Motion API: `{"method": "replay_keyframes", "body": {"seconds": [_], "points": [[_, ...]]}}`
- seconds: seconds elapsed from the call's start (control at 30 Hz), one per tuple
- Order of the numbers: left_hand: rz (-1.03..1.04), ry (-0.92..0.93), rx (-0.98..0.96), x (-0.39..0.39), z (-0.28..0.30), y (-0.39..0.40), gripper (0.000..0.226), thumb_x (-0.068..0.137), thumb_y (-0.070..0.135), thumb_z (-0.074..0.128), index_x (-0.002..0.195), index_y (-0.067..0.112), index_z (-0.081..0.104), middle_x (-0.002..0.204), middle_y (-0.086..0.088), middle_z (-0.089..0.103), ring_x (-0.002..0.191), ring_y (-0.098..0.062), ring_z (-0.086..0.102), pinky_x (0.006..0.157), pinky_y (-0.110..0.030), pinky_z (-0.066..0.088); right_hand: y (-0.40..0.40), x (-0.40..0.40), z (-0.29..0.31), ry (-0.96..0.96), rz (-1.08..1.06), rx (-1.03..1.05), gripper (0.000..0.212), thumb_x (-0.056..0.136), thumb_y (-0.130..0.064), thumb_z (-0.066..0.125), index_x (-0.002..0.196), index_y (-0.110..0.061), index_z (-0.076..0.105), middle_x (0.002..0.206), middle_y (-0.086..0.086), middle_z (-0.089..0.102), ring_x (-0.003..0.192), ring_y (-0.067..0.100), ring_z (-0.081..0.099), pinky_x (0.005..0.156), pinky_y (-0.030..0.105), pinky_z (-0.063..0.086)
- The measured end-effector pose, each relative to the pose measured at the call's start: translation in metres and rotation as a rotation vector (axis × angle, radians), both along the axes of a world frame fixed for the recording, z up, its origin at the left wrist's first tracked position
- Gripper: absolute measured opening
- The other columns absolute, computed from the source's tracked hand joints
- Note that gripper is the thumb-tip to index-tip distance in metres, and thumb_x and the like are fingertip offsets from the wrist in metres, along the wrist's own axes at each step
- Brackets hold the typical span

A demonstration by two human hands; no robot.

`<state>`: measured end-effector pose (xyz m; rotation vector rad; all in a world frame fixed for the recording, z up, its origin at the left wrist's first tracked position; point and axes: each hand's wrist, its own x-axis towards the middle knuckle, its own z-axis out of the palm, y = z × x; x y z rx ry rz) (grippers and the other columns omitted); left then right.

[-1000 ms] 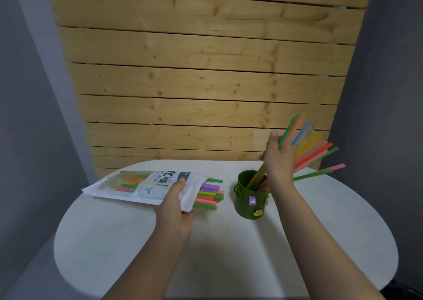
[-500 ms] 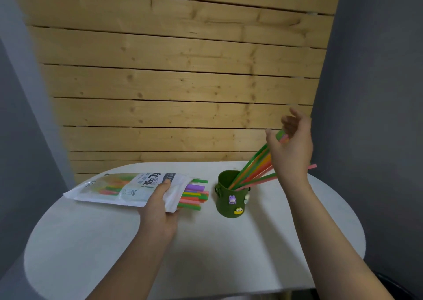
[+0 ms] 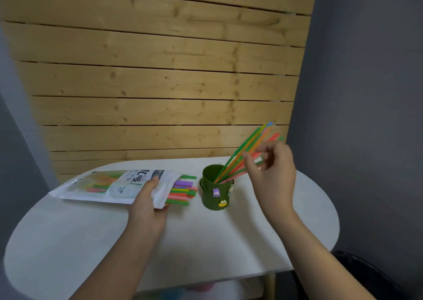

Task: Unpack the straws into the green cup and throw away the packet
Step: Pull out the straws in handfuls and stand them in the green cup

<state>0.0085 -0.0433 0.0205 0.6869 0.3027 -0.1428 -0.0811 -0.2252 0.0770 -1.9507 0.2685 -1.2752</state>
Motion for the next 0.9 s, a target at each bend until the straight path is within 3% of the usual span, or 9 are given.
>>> {"method": "replay_keyframes", "body": {"seconds": [0.1, 0.17, 0.23, 0.3, 0.43, 0.6, 0.7, 0.8, 0.9], "points": [[-0.022, 0.015, 0.017, -0.001, -0.001, -0.002, 0.062, 0.092, 0.009, 0.061, 0.147, 0.022, 0.036, 0.141, -0.011, 0.055, 0.101, -0.022, 0.063, 0.053, -0.033, 0.059, -0.005, -0.004, -0.017, 0.138, 0.029, 0.099, 0.027, 0.077, -0.029, 0.073, 0.062, -0.024, 0.051, 0.053, -0.009, 0.049, 0.054, 0.000, 0.049, 0.052, 0.007, 0.036], [-0.019, 0.017, 0.010, -0.002, -0.001, -0.004, 0.063, 0.092, 0.008, 0.061, 0.147, 0.022, 0.034, 0.141, -0.012, 0.055, 0.109, -0.024, 0.061, 0.057, -0.034, 0.059, -0.011, -0.003, -0.026, 0.318, 0.021, 0.149, 0.034, 0.078, -0.043, 0.069, 0.059, -0.020, 0.053, 0.056, -0.005, 0.058, 0.059, 0.004, 0.058, 0.052, 0.010, 0.038], [-0.010, 0.016, -0.001, -0.002, -0.001, -0.005, 0.063, 0.091, 0.008, 0.062, 0.147, 0.022, 0.035, 0.135, -0.010, 0.058, 0.103, -0.022, 0.063, 0.058, -0.034, 0.059, -0.017, 0.002, -0.032, 0.472, 0.033, 0.244, 0.044, 0.078, -0.053, 0.064, 0.063, -0.013, 0.056, 0.067, 0.006, 0.067, 0.070, 0.020, 0.065, 0.062, 0.025, 0.048], [-0.006, 0.013, -0.007, -0.002, -0.002, -0.006, 0.063, 0.091, 0.007, 0.062, 0.146, 0.021, 0.036, 0.125, -0.008, 0.059, 0.091, -0.019, 0.065, 0.054, -0.033, 0.059, -0.023, 0.008, -0.038, 0.561, 0.049, 0.339, 0.051, 0.075, -0.060, 0.063, 0.076, -0.009, 0.058, 0.083, 0.013, 0.070, 0.083, 0.026, 0.067, 0.074, 0.035, 0.051], [-0.019, 0.019, 0.004, -0.002, -0.004, -0.009, 0.062, 0.091, 0.009, 0.062, 0.145, 0.020, 0.035, 0.111, -0.006, 0.061, 0.085, -0.017, 0.063, 0.052, -0.031, 0.059, -0.023, 0.024, -0.038, 0.552, 0.204, 0.475, 0.076, 0.073, -0.055, 0.068, 0.129, -0.010, 0.042, 0.119, 0.003, 0.059, 0.112, 0.021, 0.056, 0.088, 0.034, 0.045], [-0.012, 0.050, 0.008, 0.003, -0.005, -0.007, 0.063, 0.091, 0.010, 0.063, 0.146, 0.023, 0.036, 0.126, -0.008, 0.059, 0.095, -0.018, 0.064, 0.058, -0.033, 0.059, -0.017, 0.057, -0.030, 0.313, 0.268, 0.579, 0.062, 0.072, -0.038, 0.076, 0.119, -0.016, 0.042, 0.100, -0.005, 0.059, 0.091, 0.010, 0.056, 0.078, 0.027, 0.043], [-0.013, 0.052, -0.001, 0.004, -0.007, -0.006, 0.053, 0.091, 0.011, 0.062, 0.138, 0.023, 0.040, 0.108, -0.005, 0.063, 0.086, -0.017, 0.064, 0.049, -0.031, 0.059, -0.022, 0.076, -0.025, 0.255, 0.269, 0.660, 0.036, 0.078, -0.024, 0.073, 0.106, -0.012, 0.053, 0.088, -0.006, 0.060, 0.085, 0.013, 0.059, 0.069, 0.023, 0.044], [-0.020, 0.032, -0.014, 0.006, -0.008, -0.005, 0.044, 0.091, 0.010, 0.061, 0.128, 0.025, 0.043, 0.097, -0.003, 0.063, 0.082, -0.018, 0.064, 0.044, -0.029, 0.058, -0.031, 0.099, -0.012, 0.170, 0.407, 0.824, 0.006, 0.086, -0.006, 0.059, 0.091, -0.008, 0.060, 0.079, -0.001, 0.060, 0.076, 0.018, 0.062, 0.081, 0.032, 0.050], [-0.034, 0.004, -0.006, 0.012, -0.008, -0.005, 0.048, 0.093, 0.011, 0.059, 0.137, 0.023, 0.043, 0.100, -0.004, 0.063, 0.082, -0.019, 0.064, 0.045, -0.029, 0.058, -0.041, 0.118, 0.000, 0.217, 0.494, 0.807, 0.006, 0.090, -0.012, 0.057, 0.084, -0.009, 0.057, 0.064, 0.002, 0.047, 0.056, 0.014, 0.052, 0.080, 0.036, 0.051]]}}
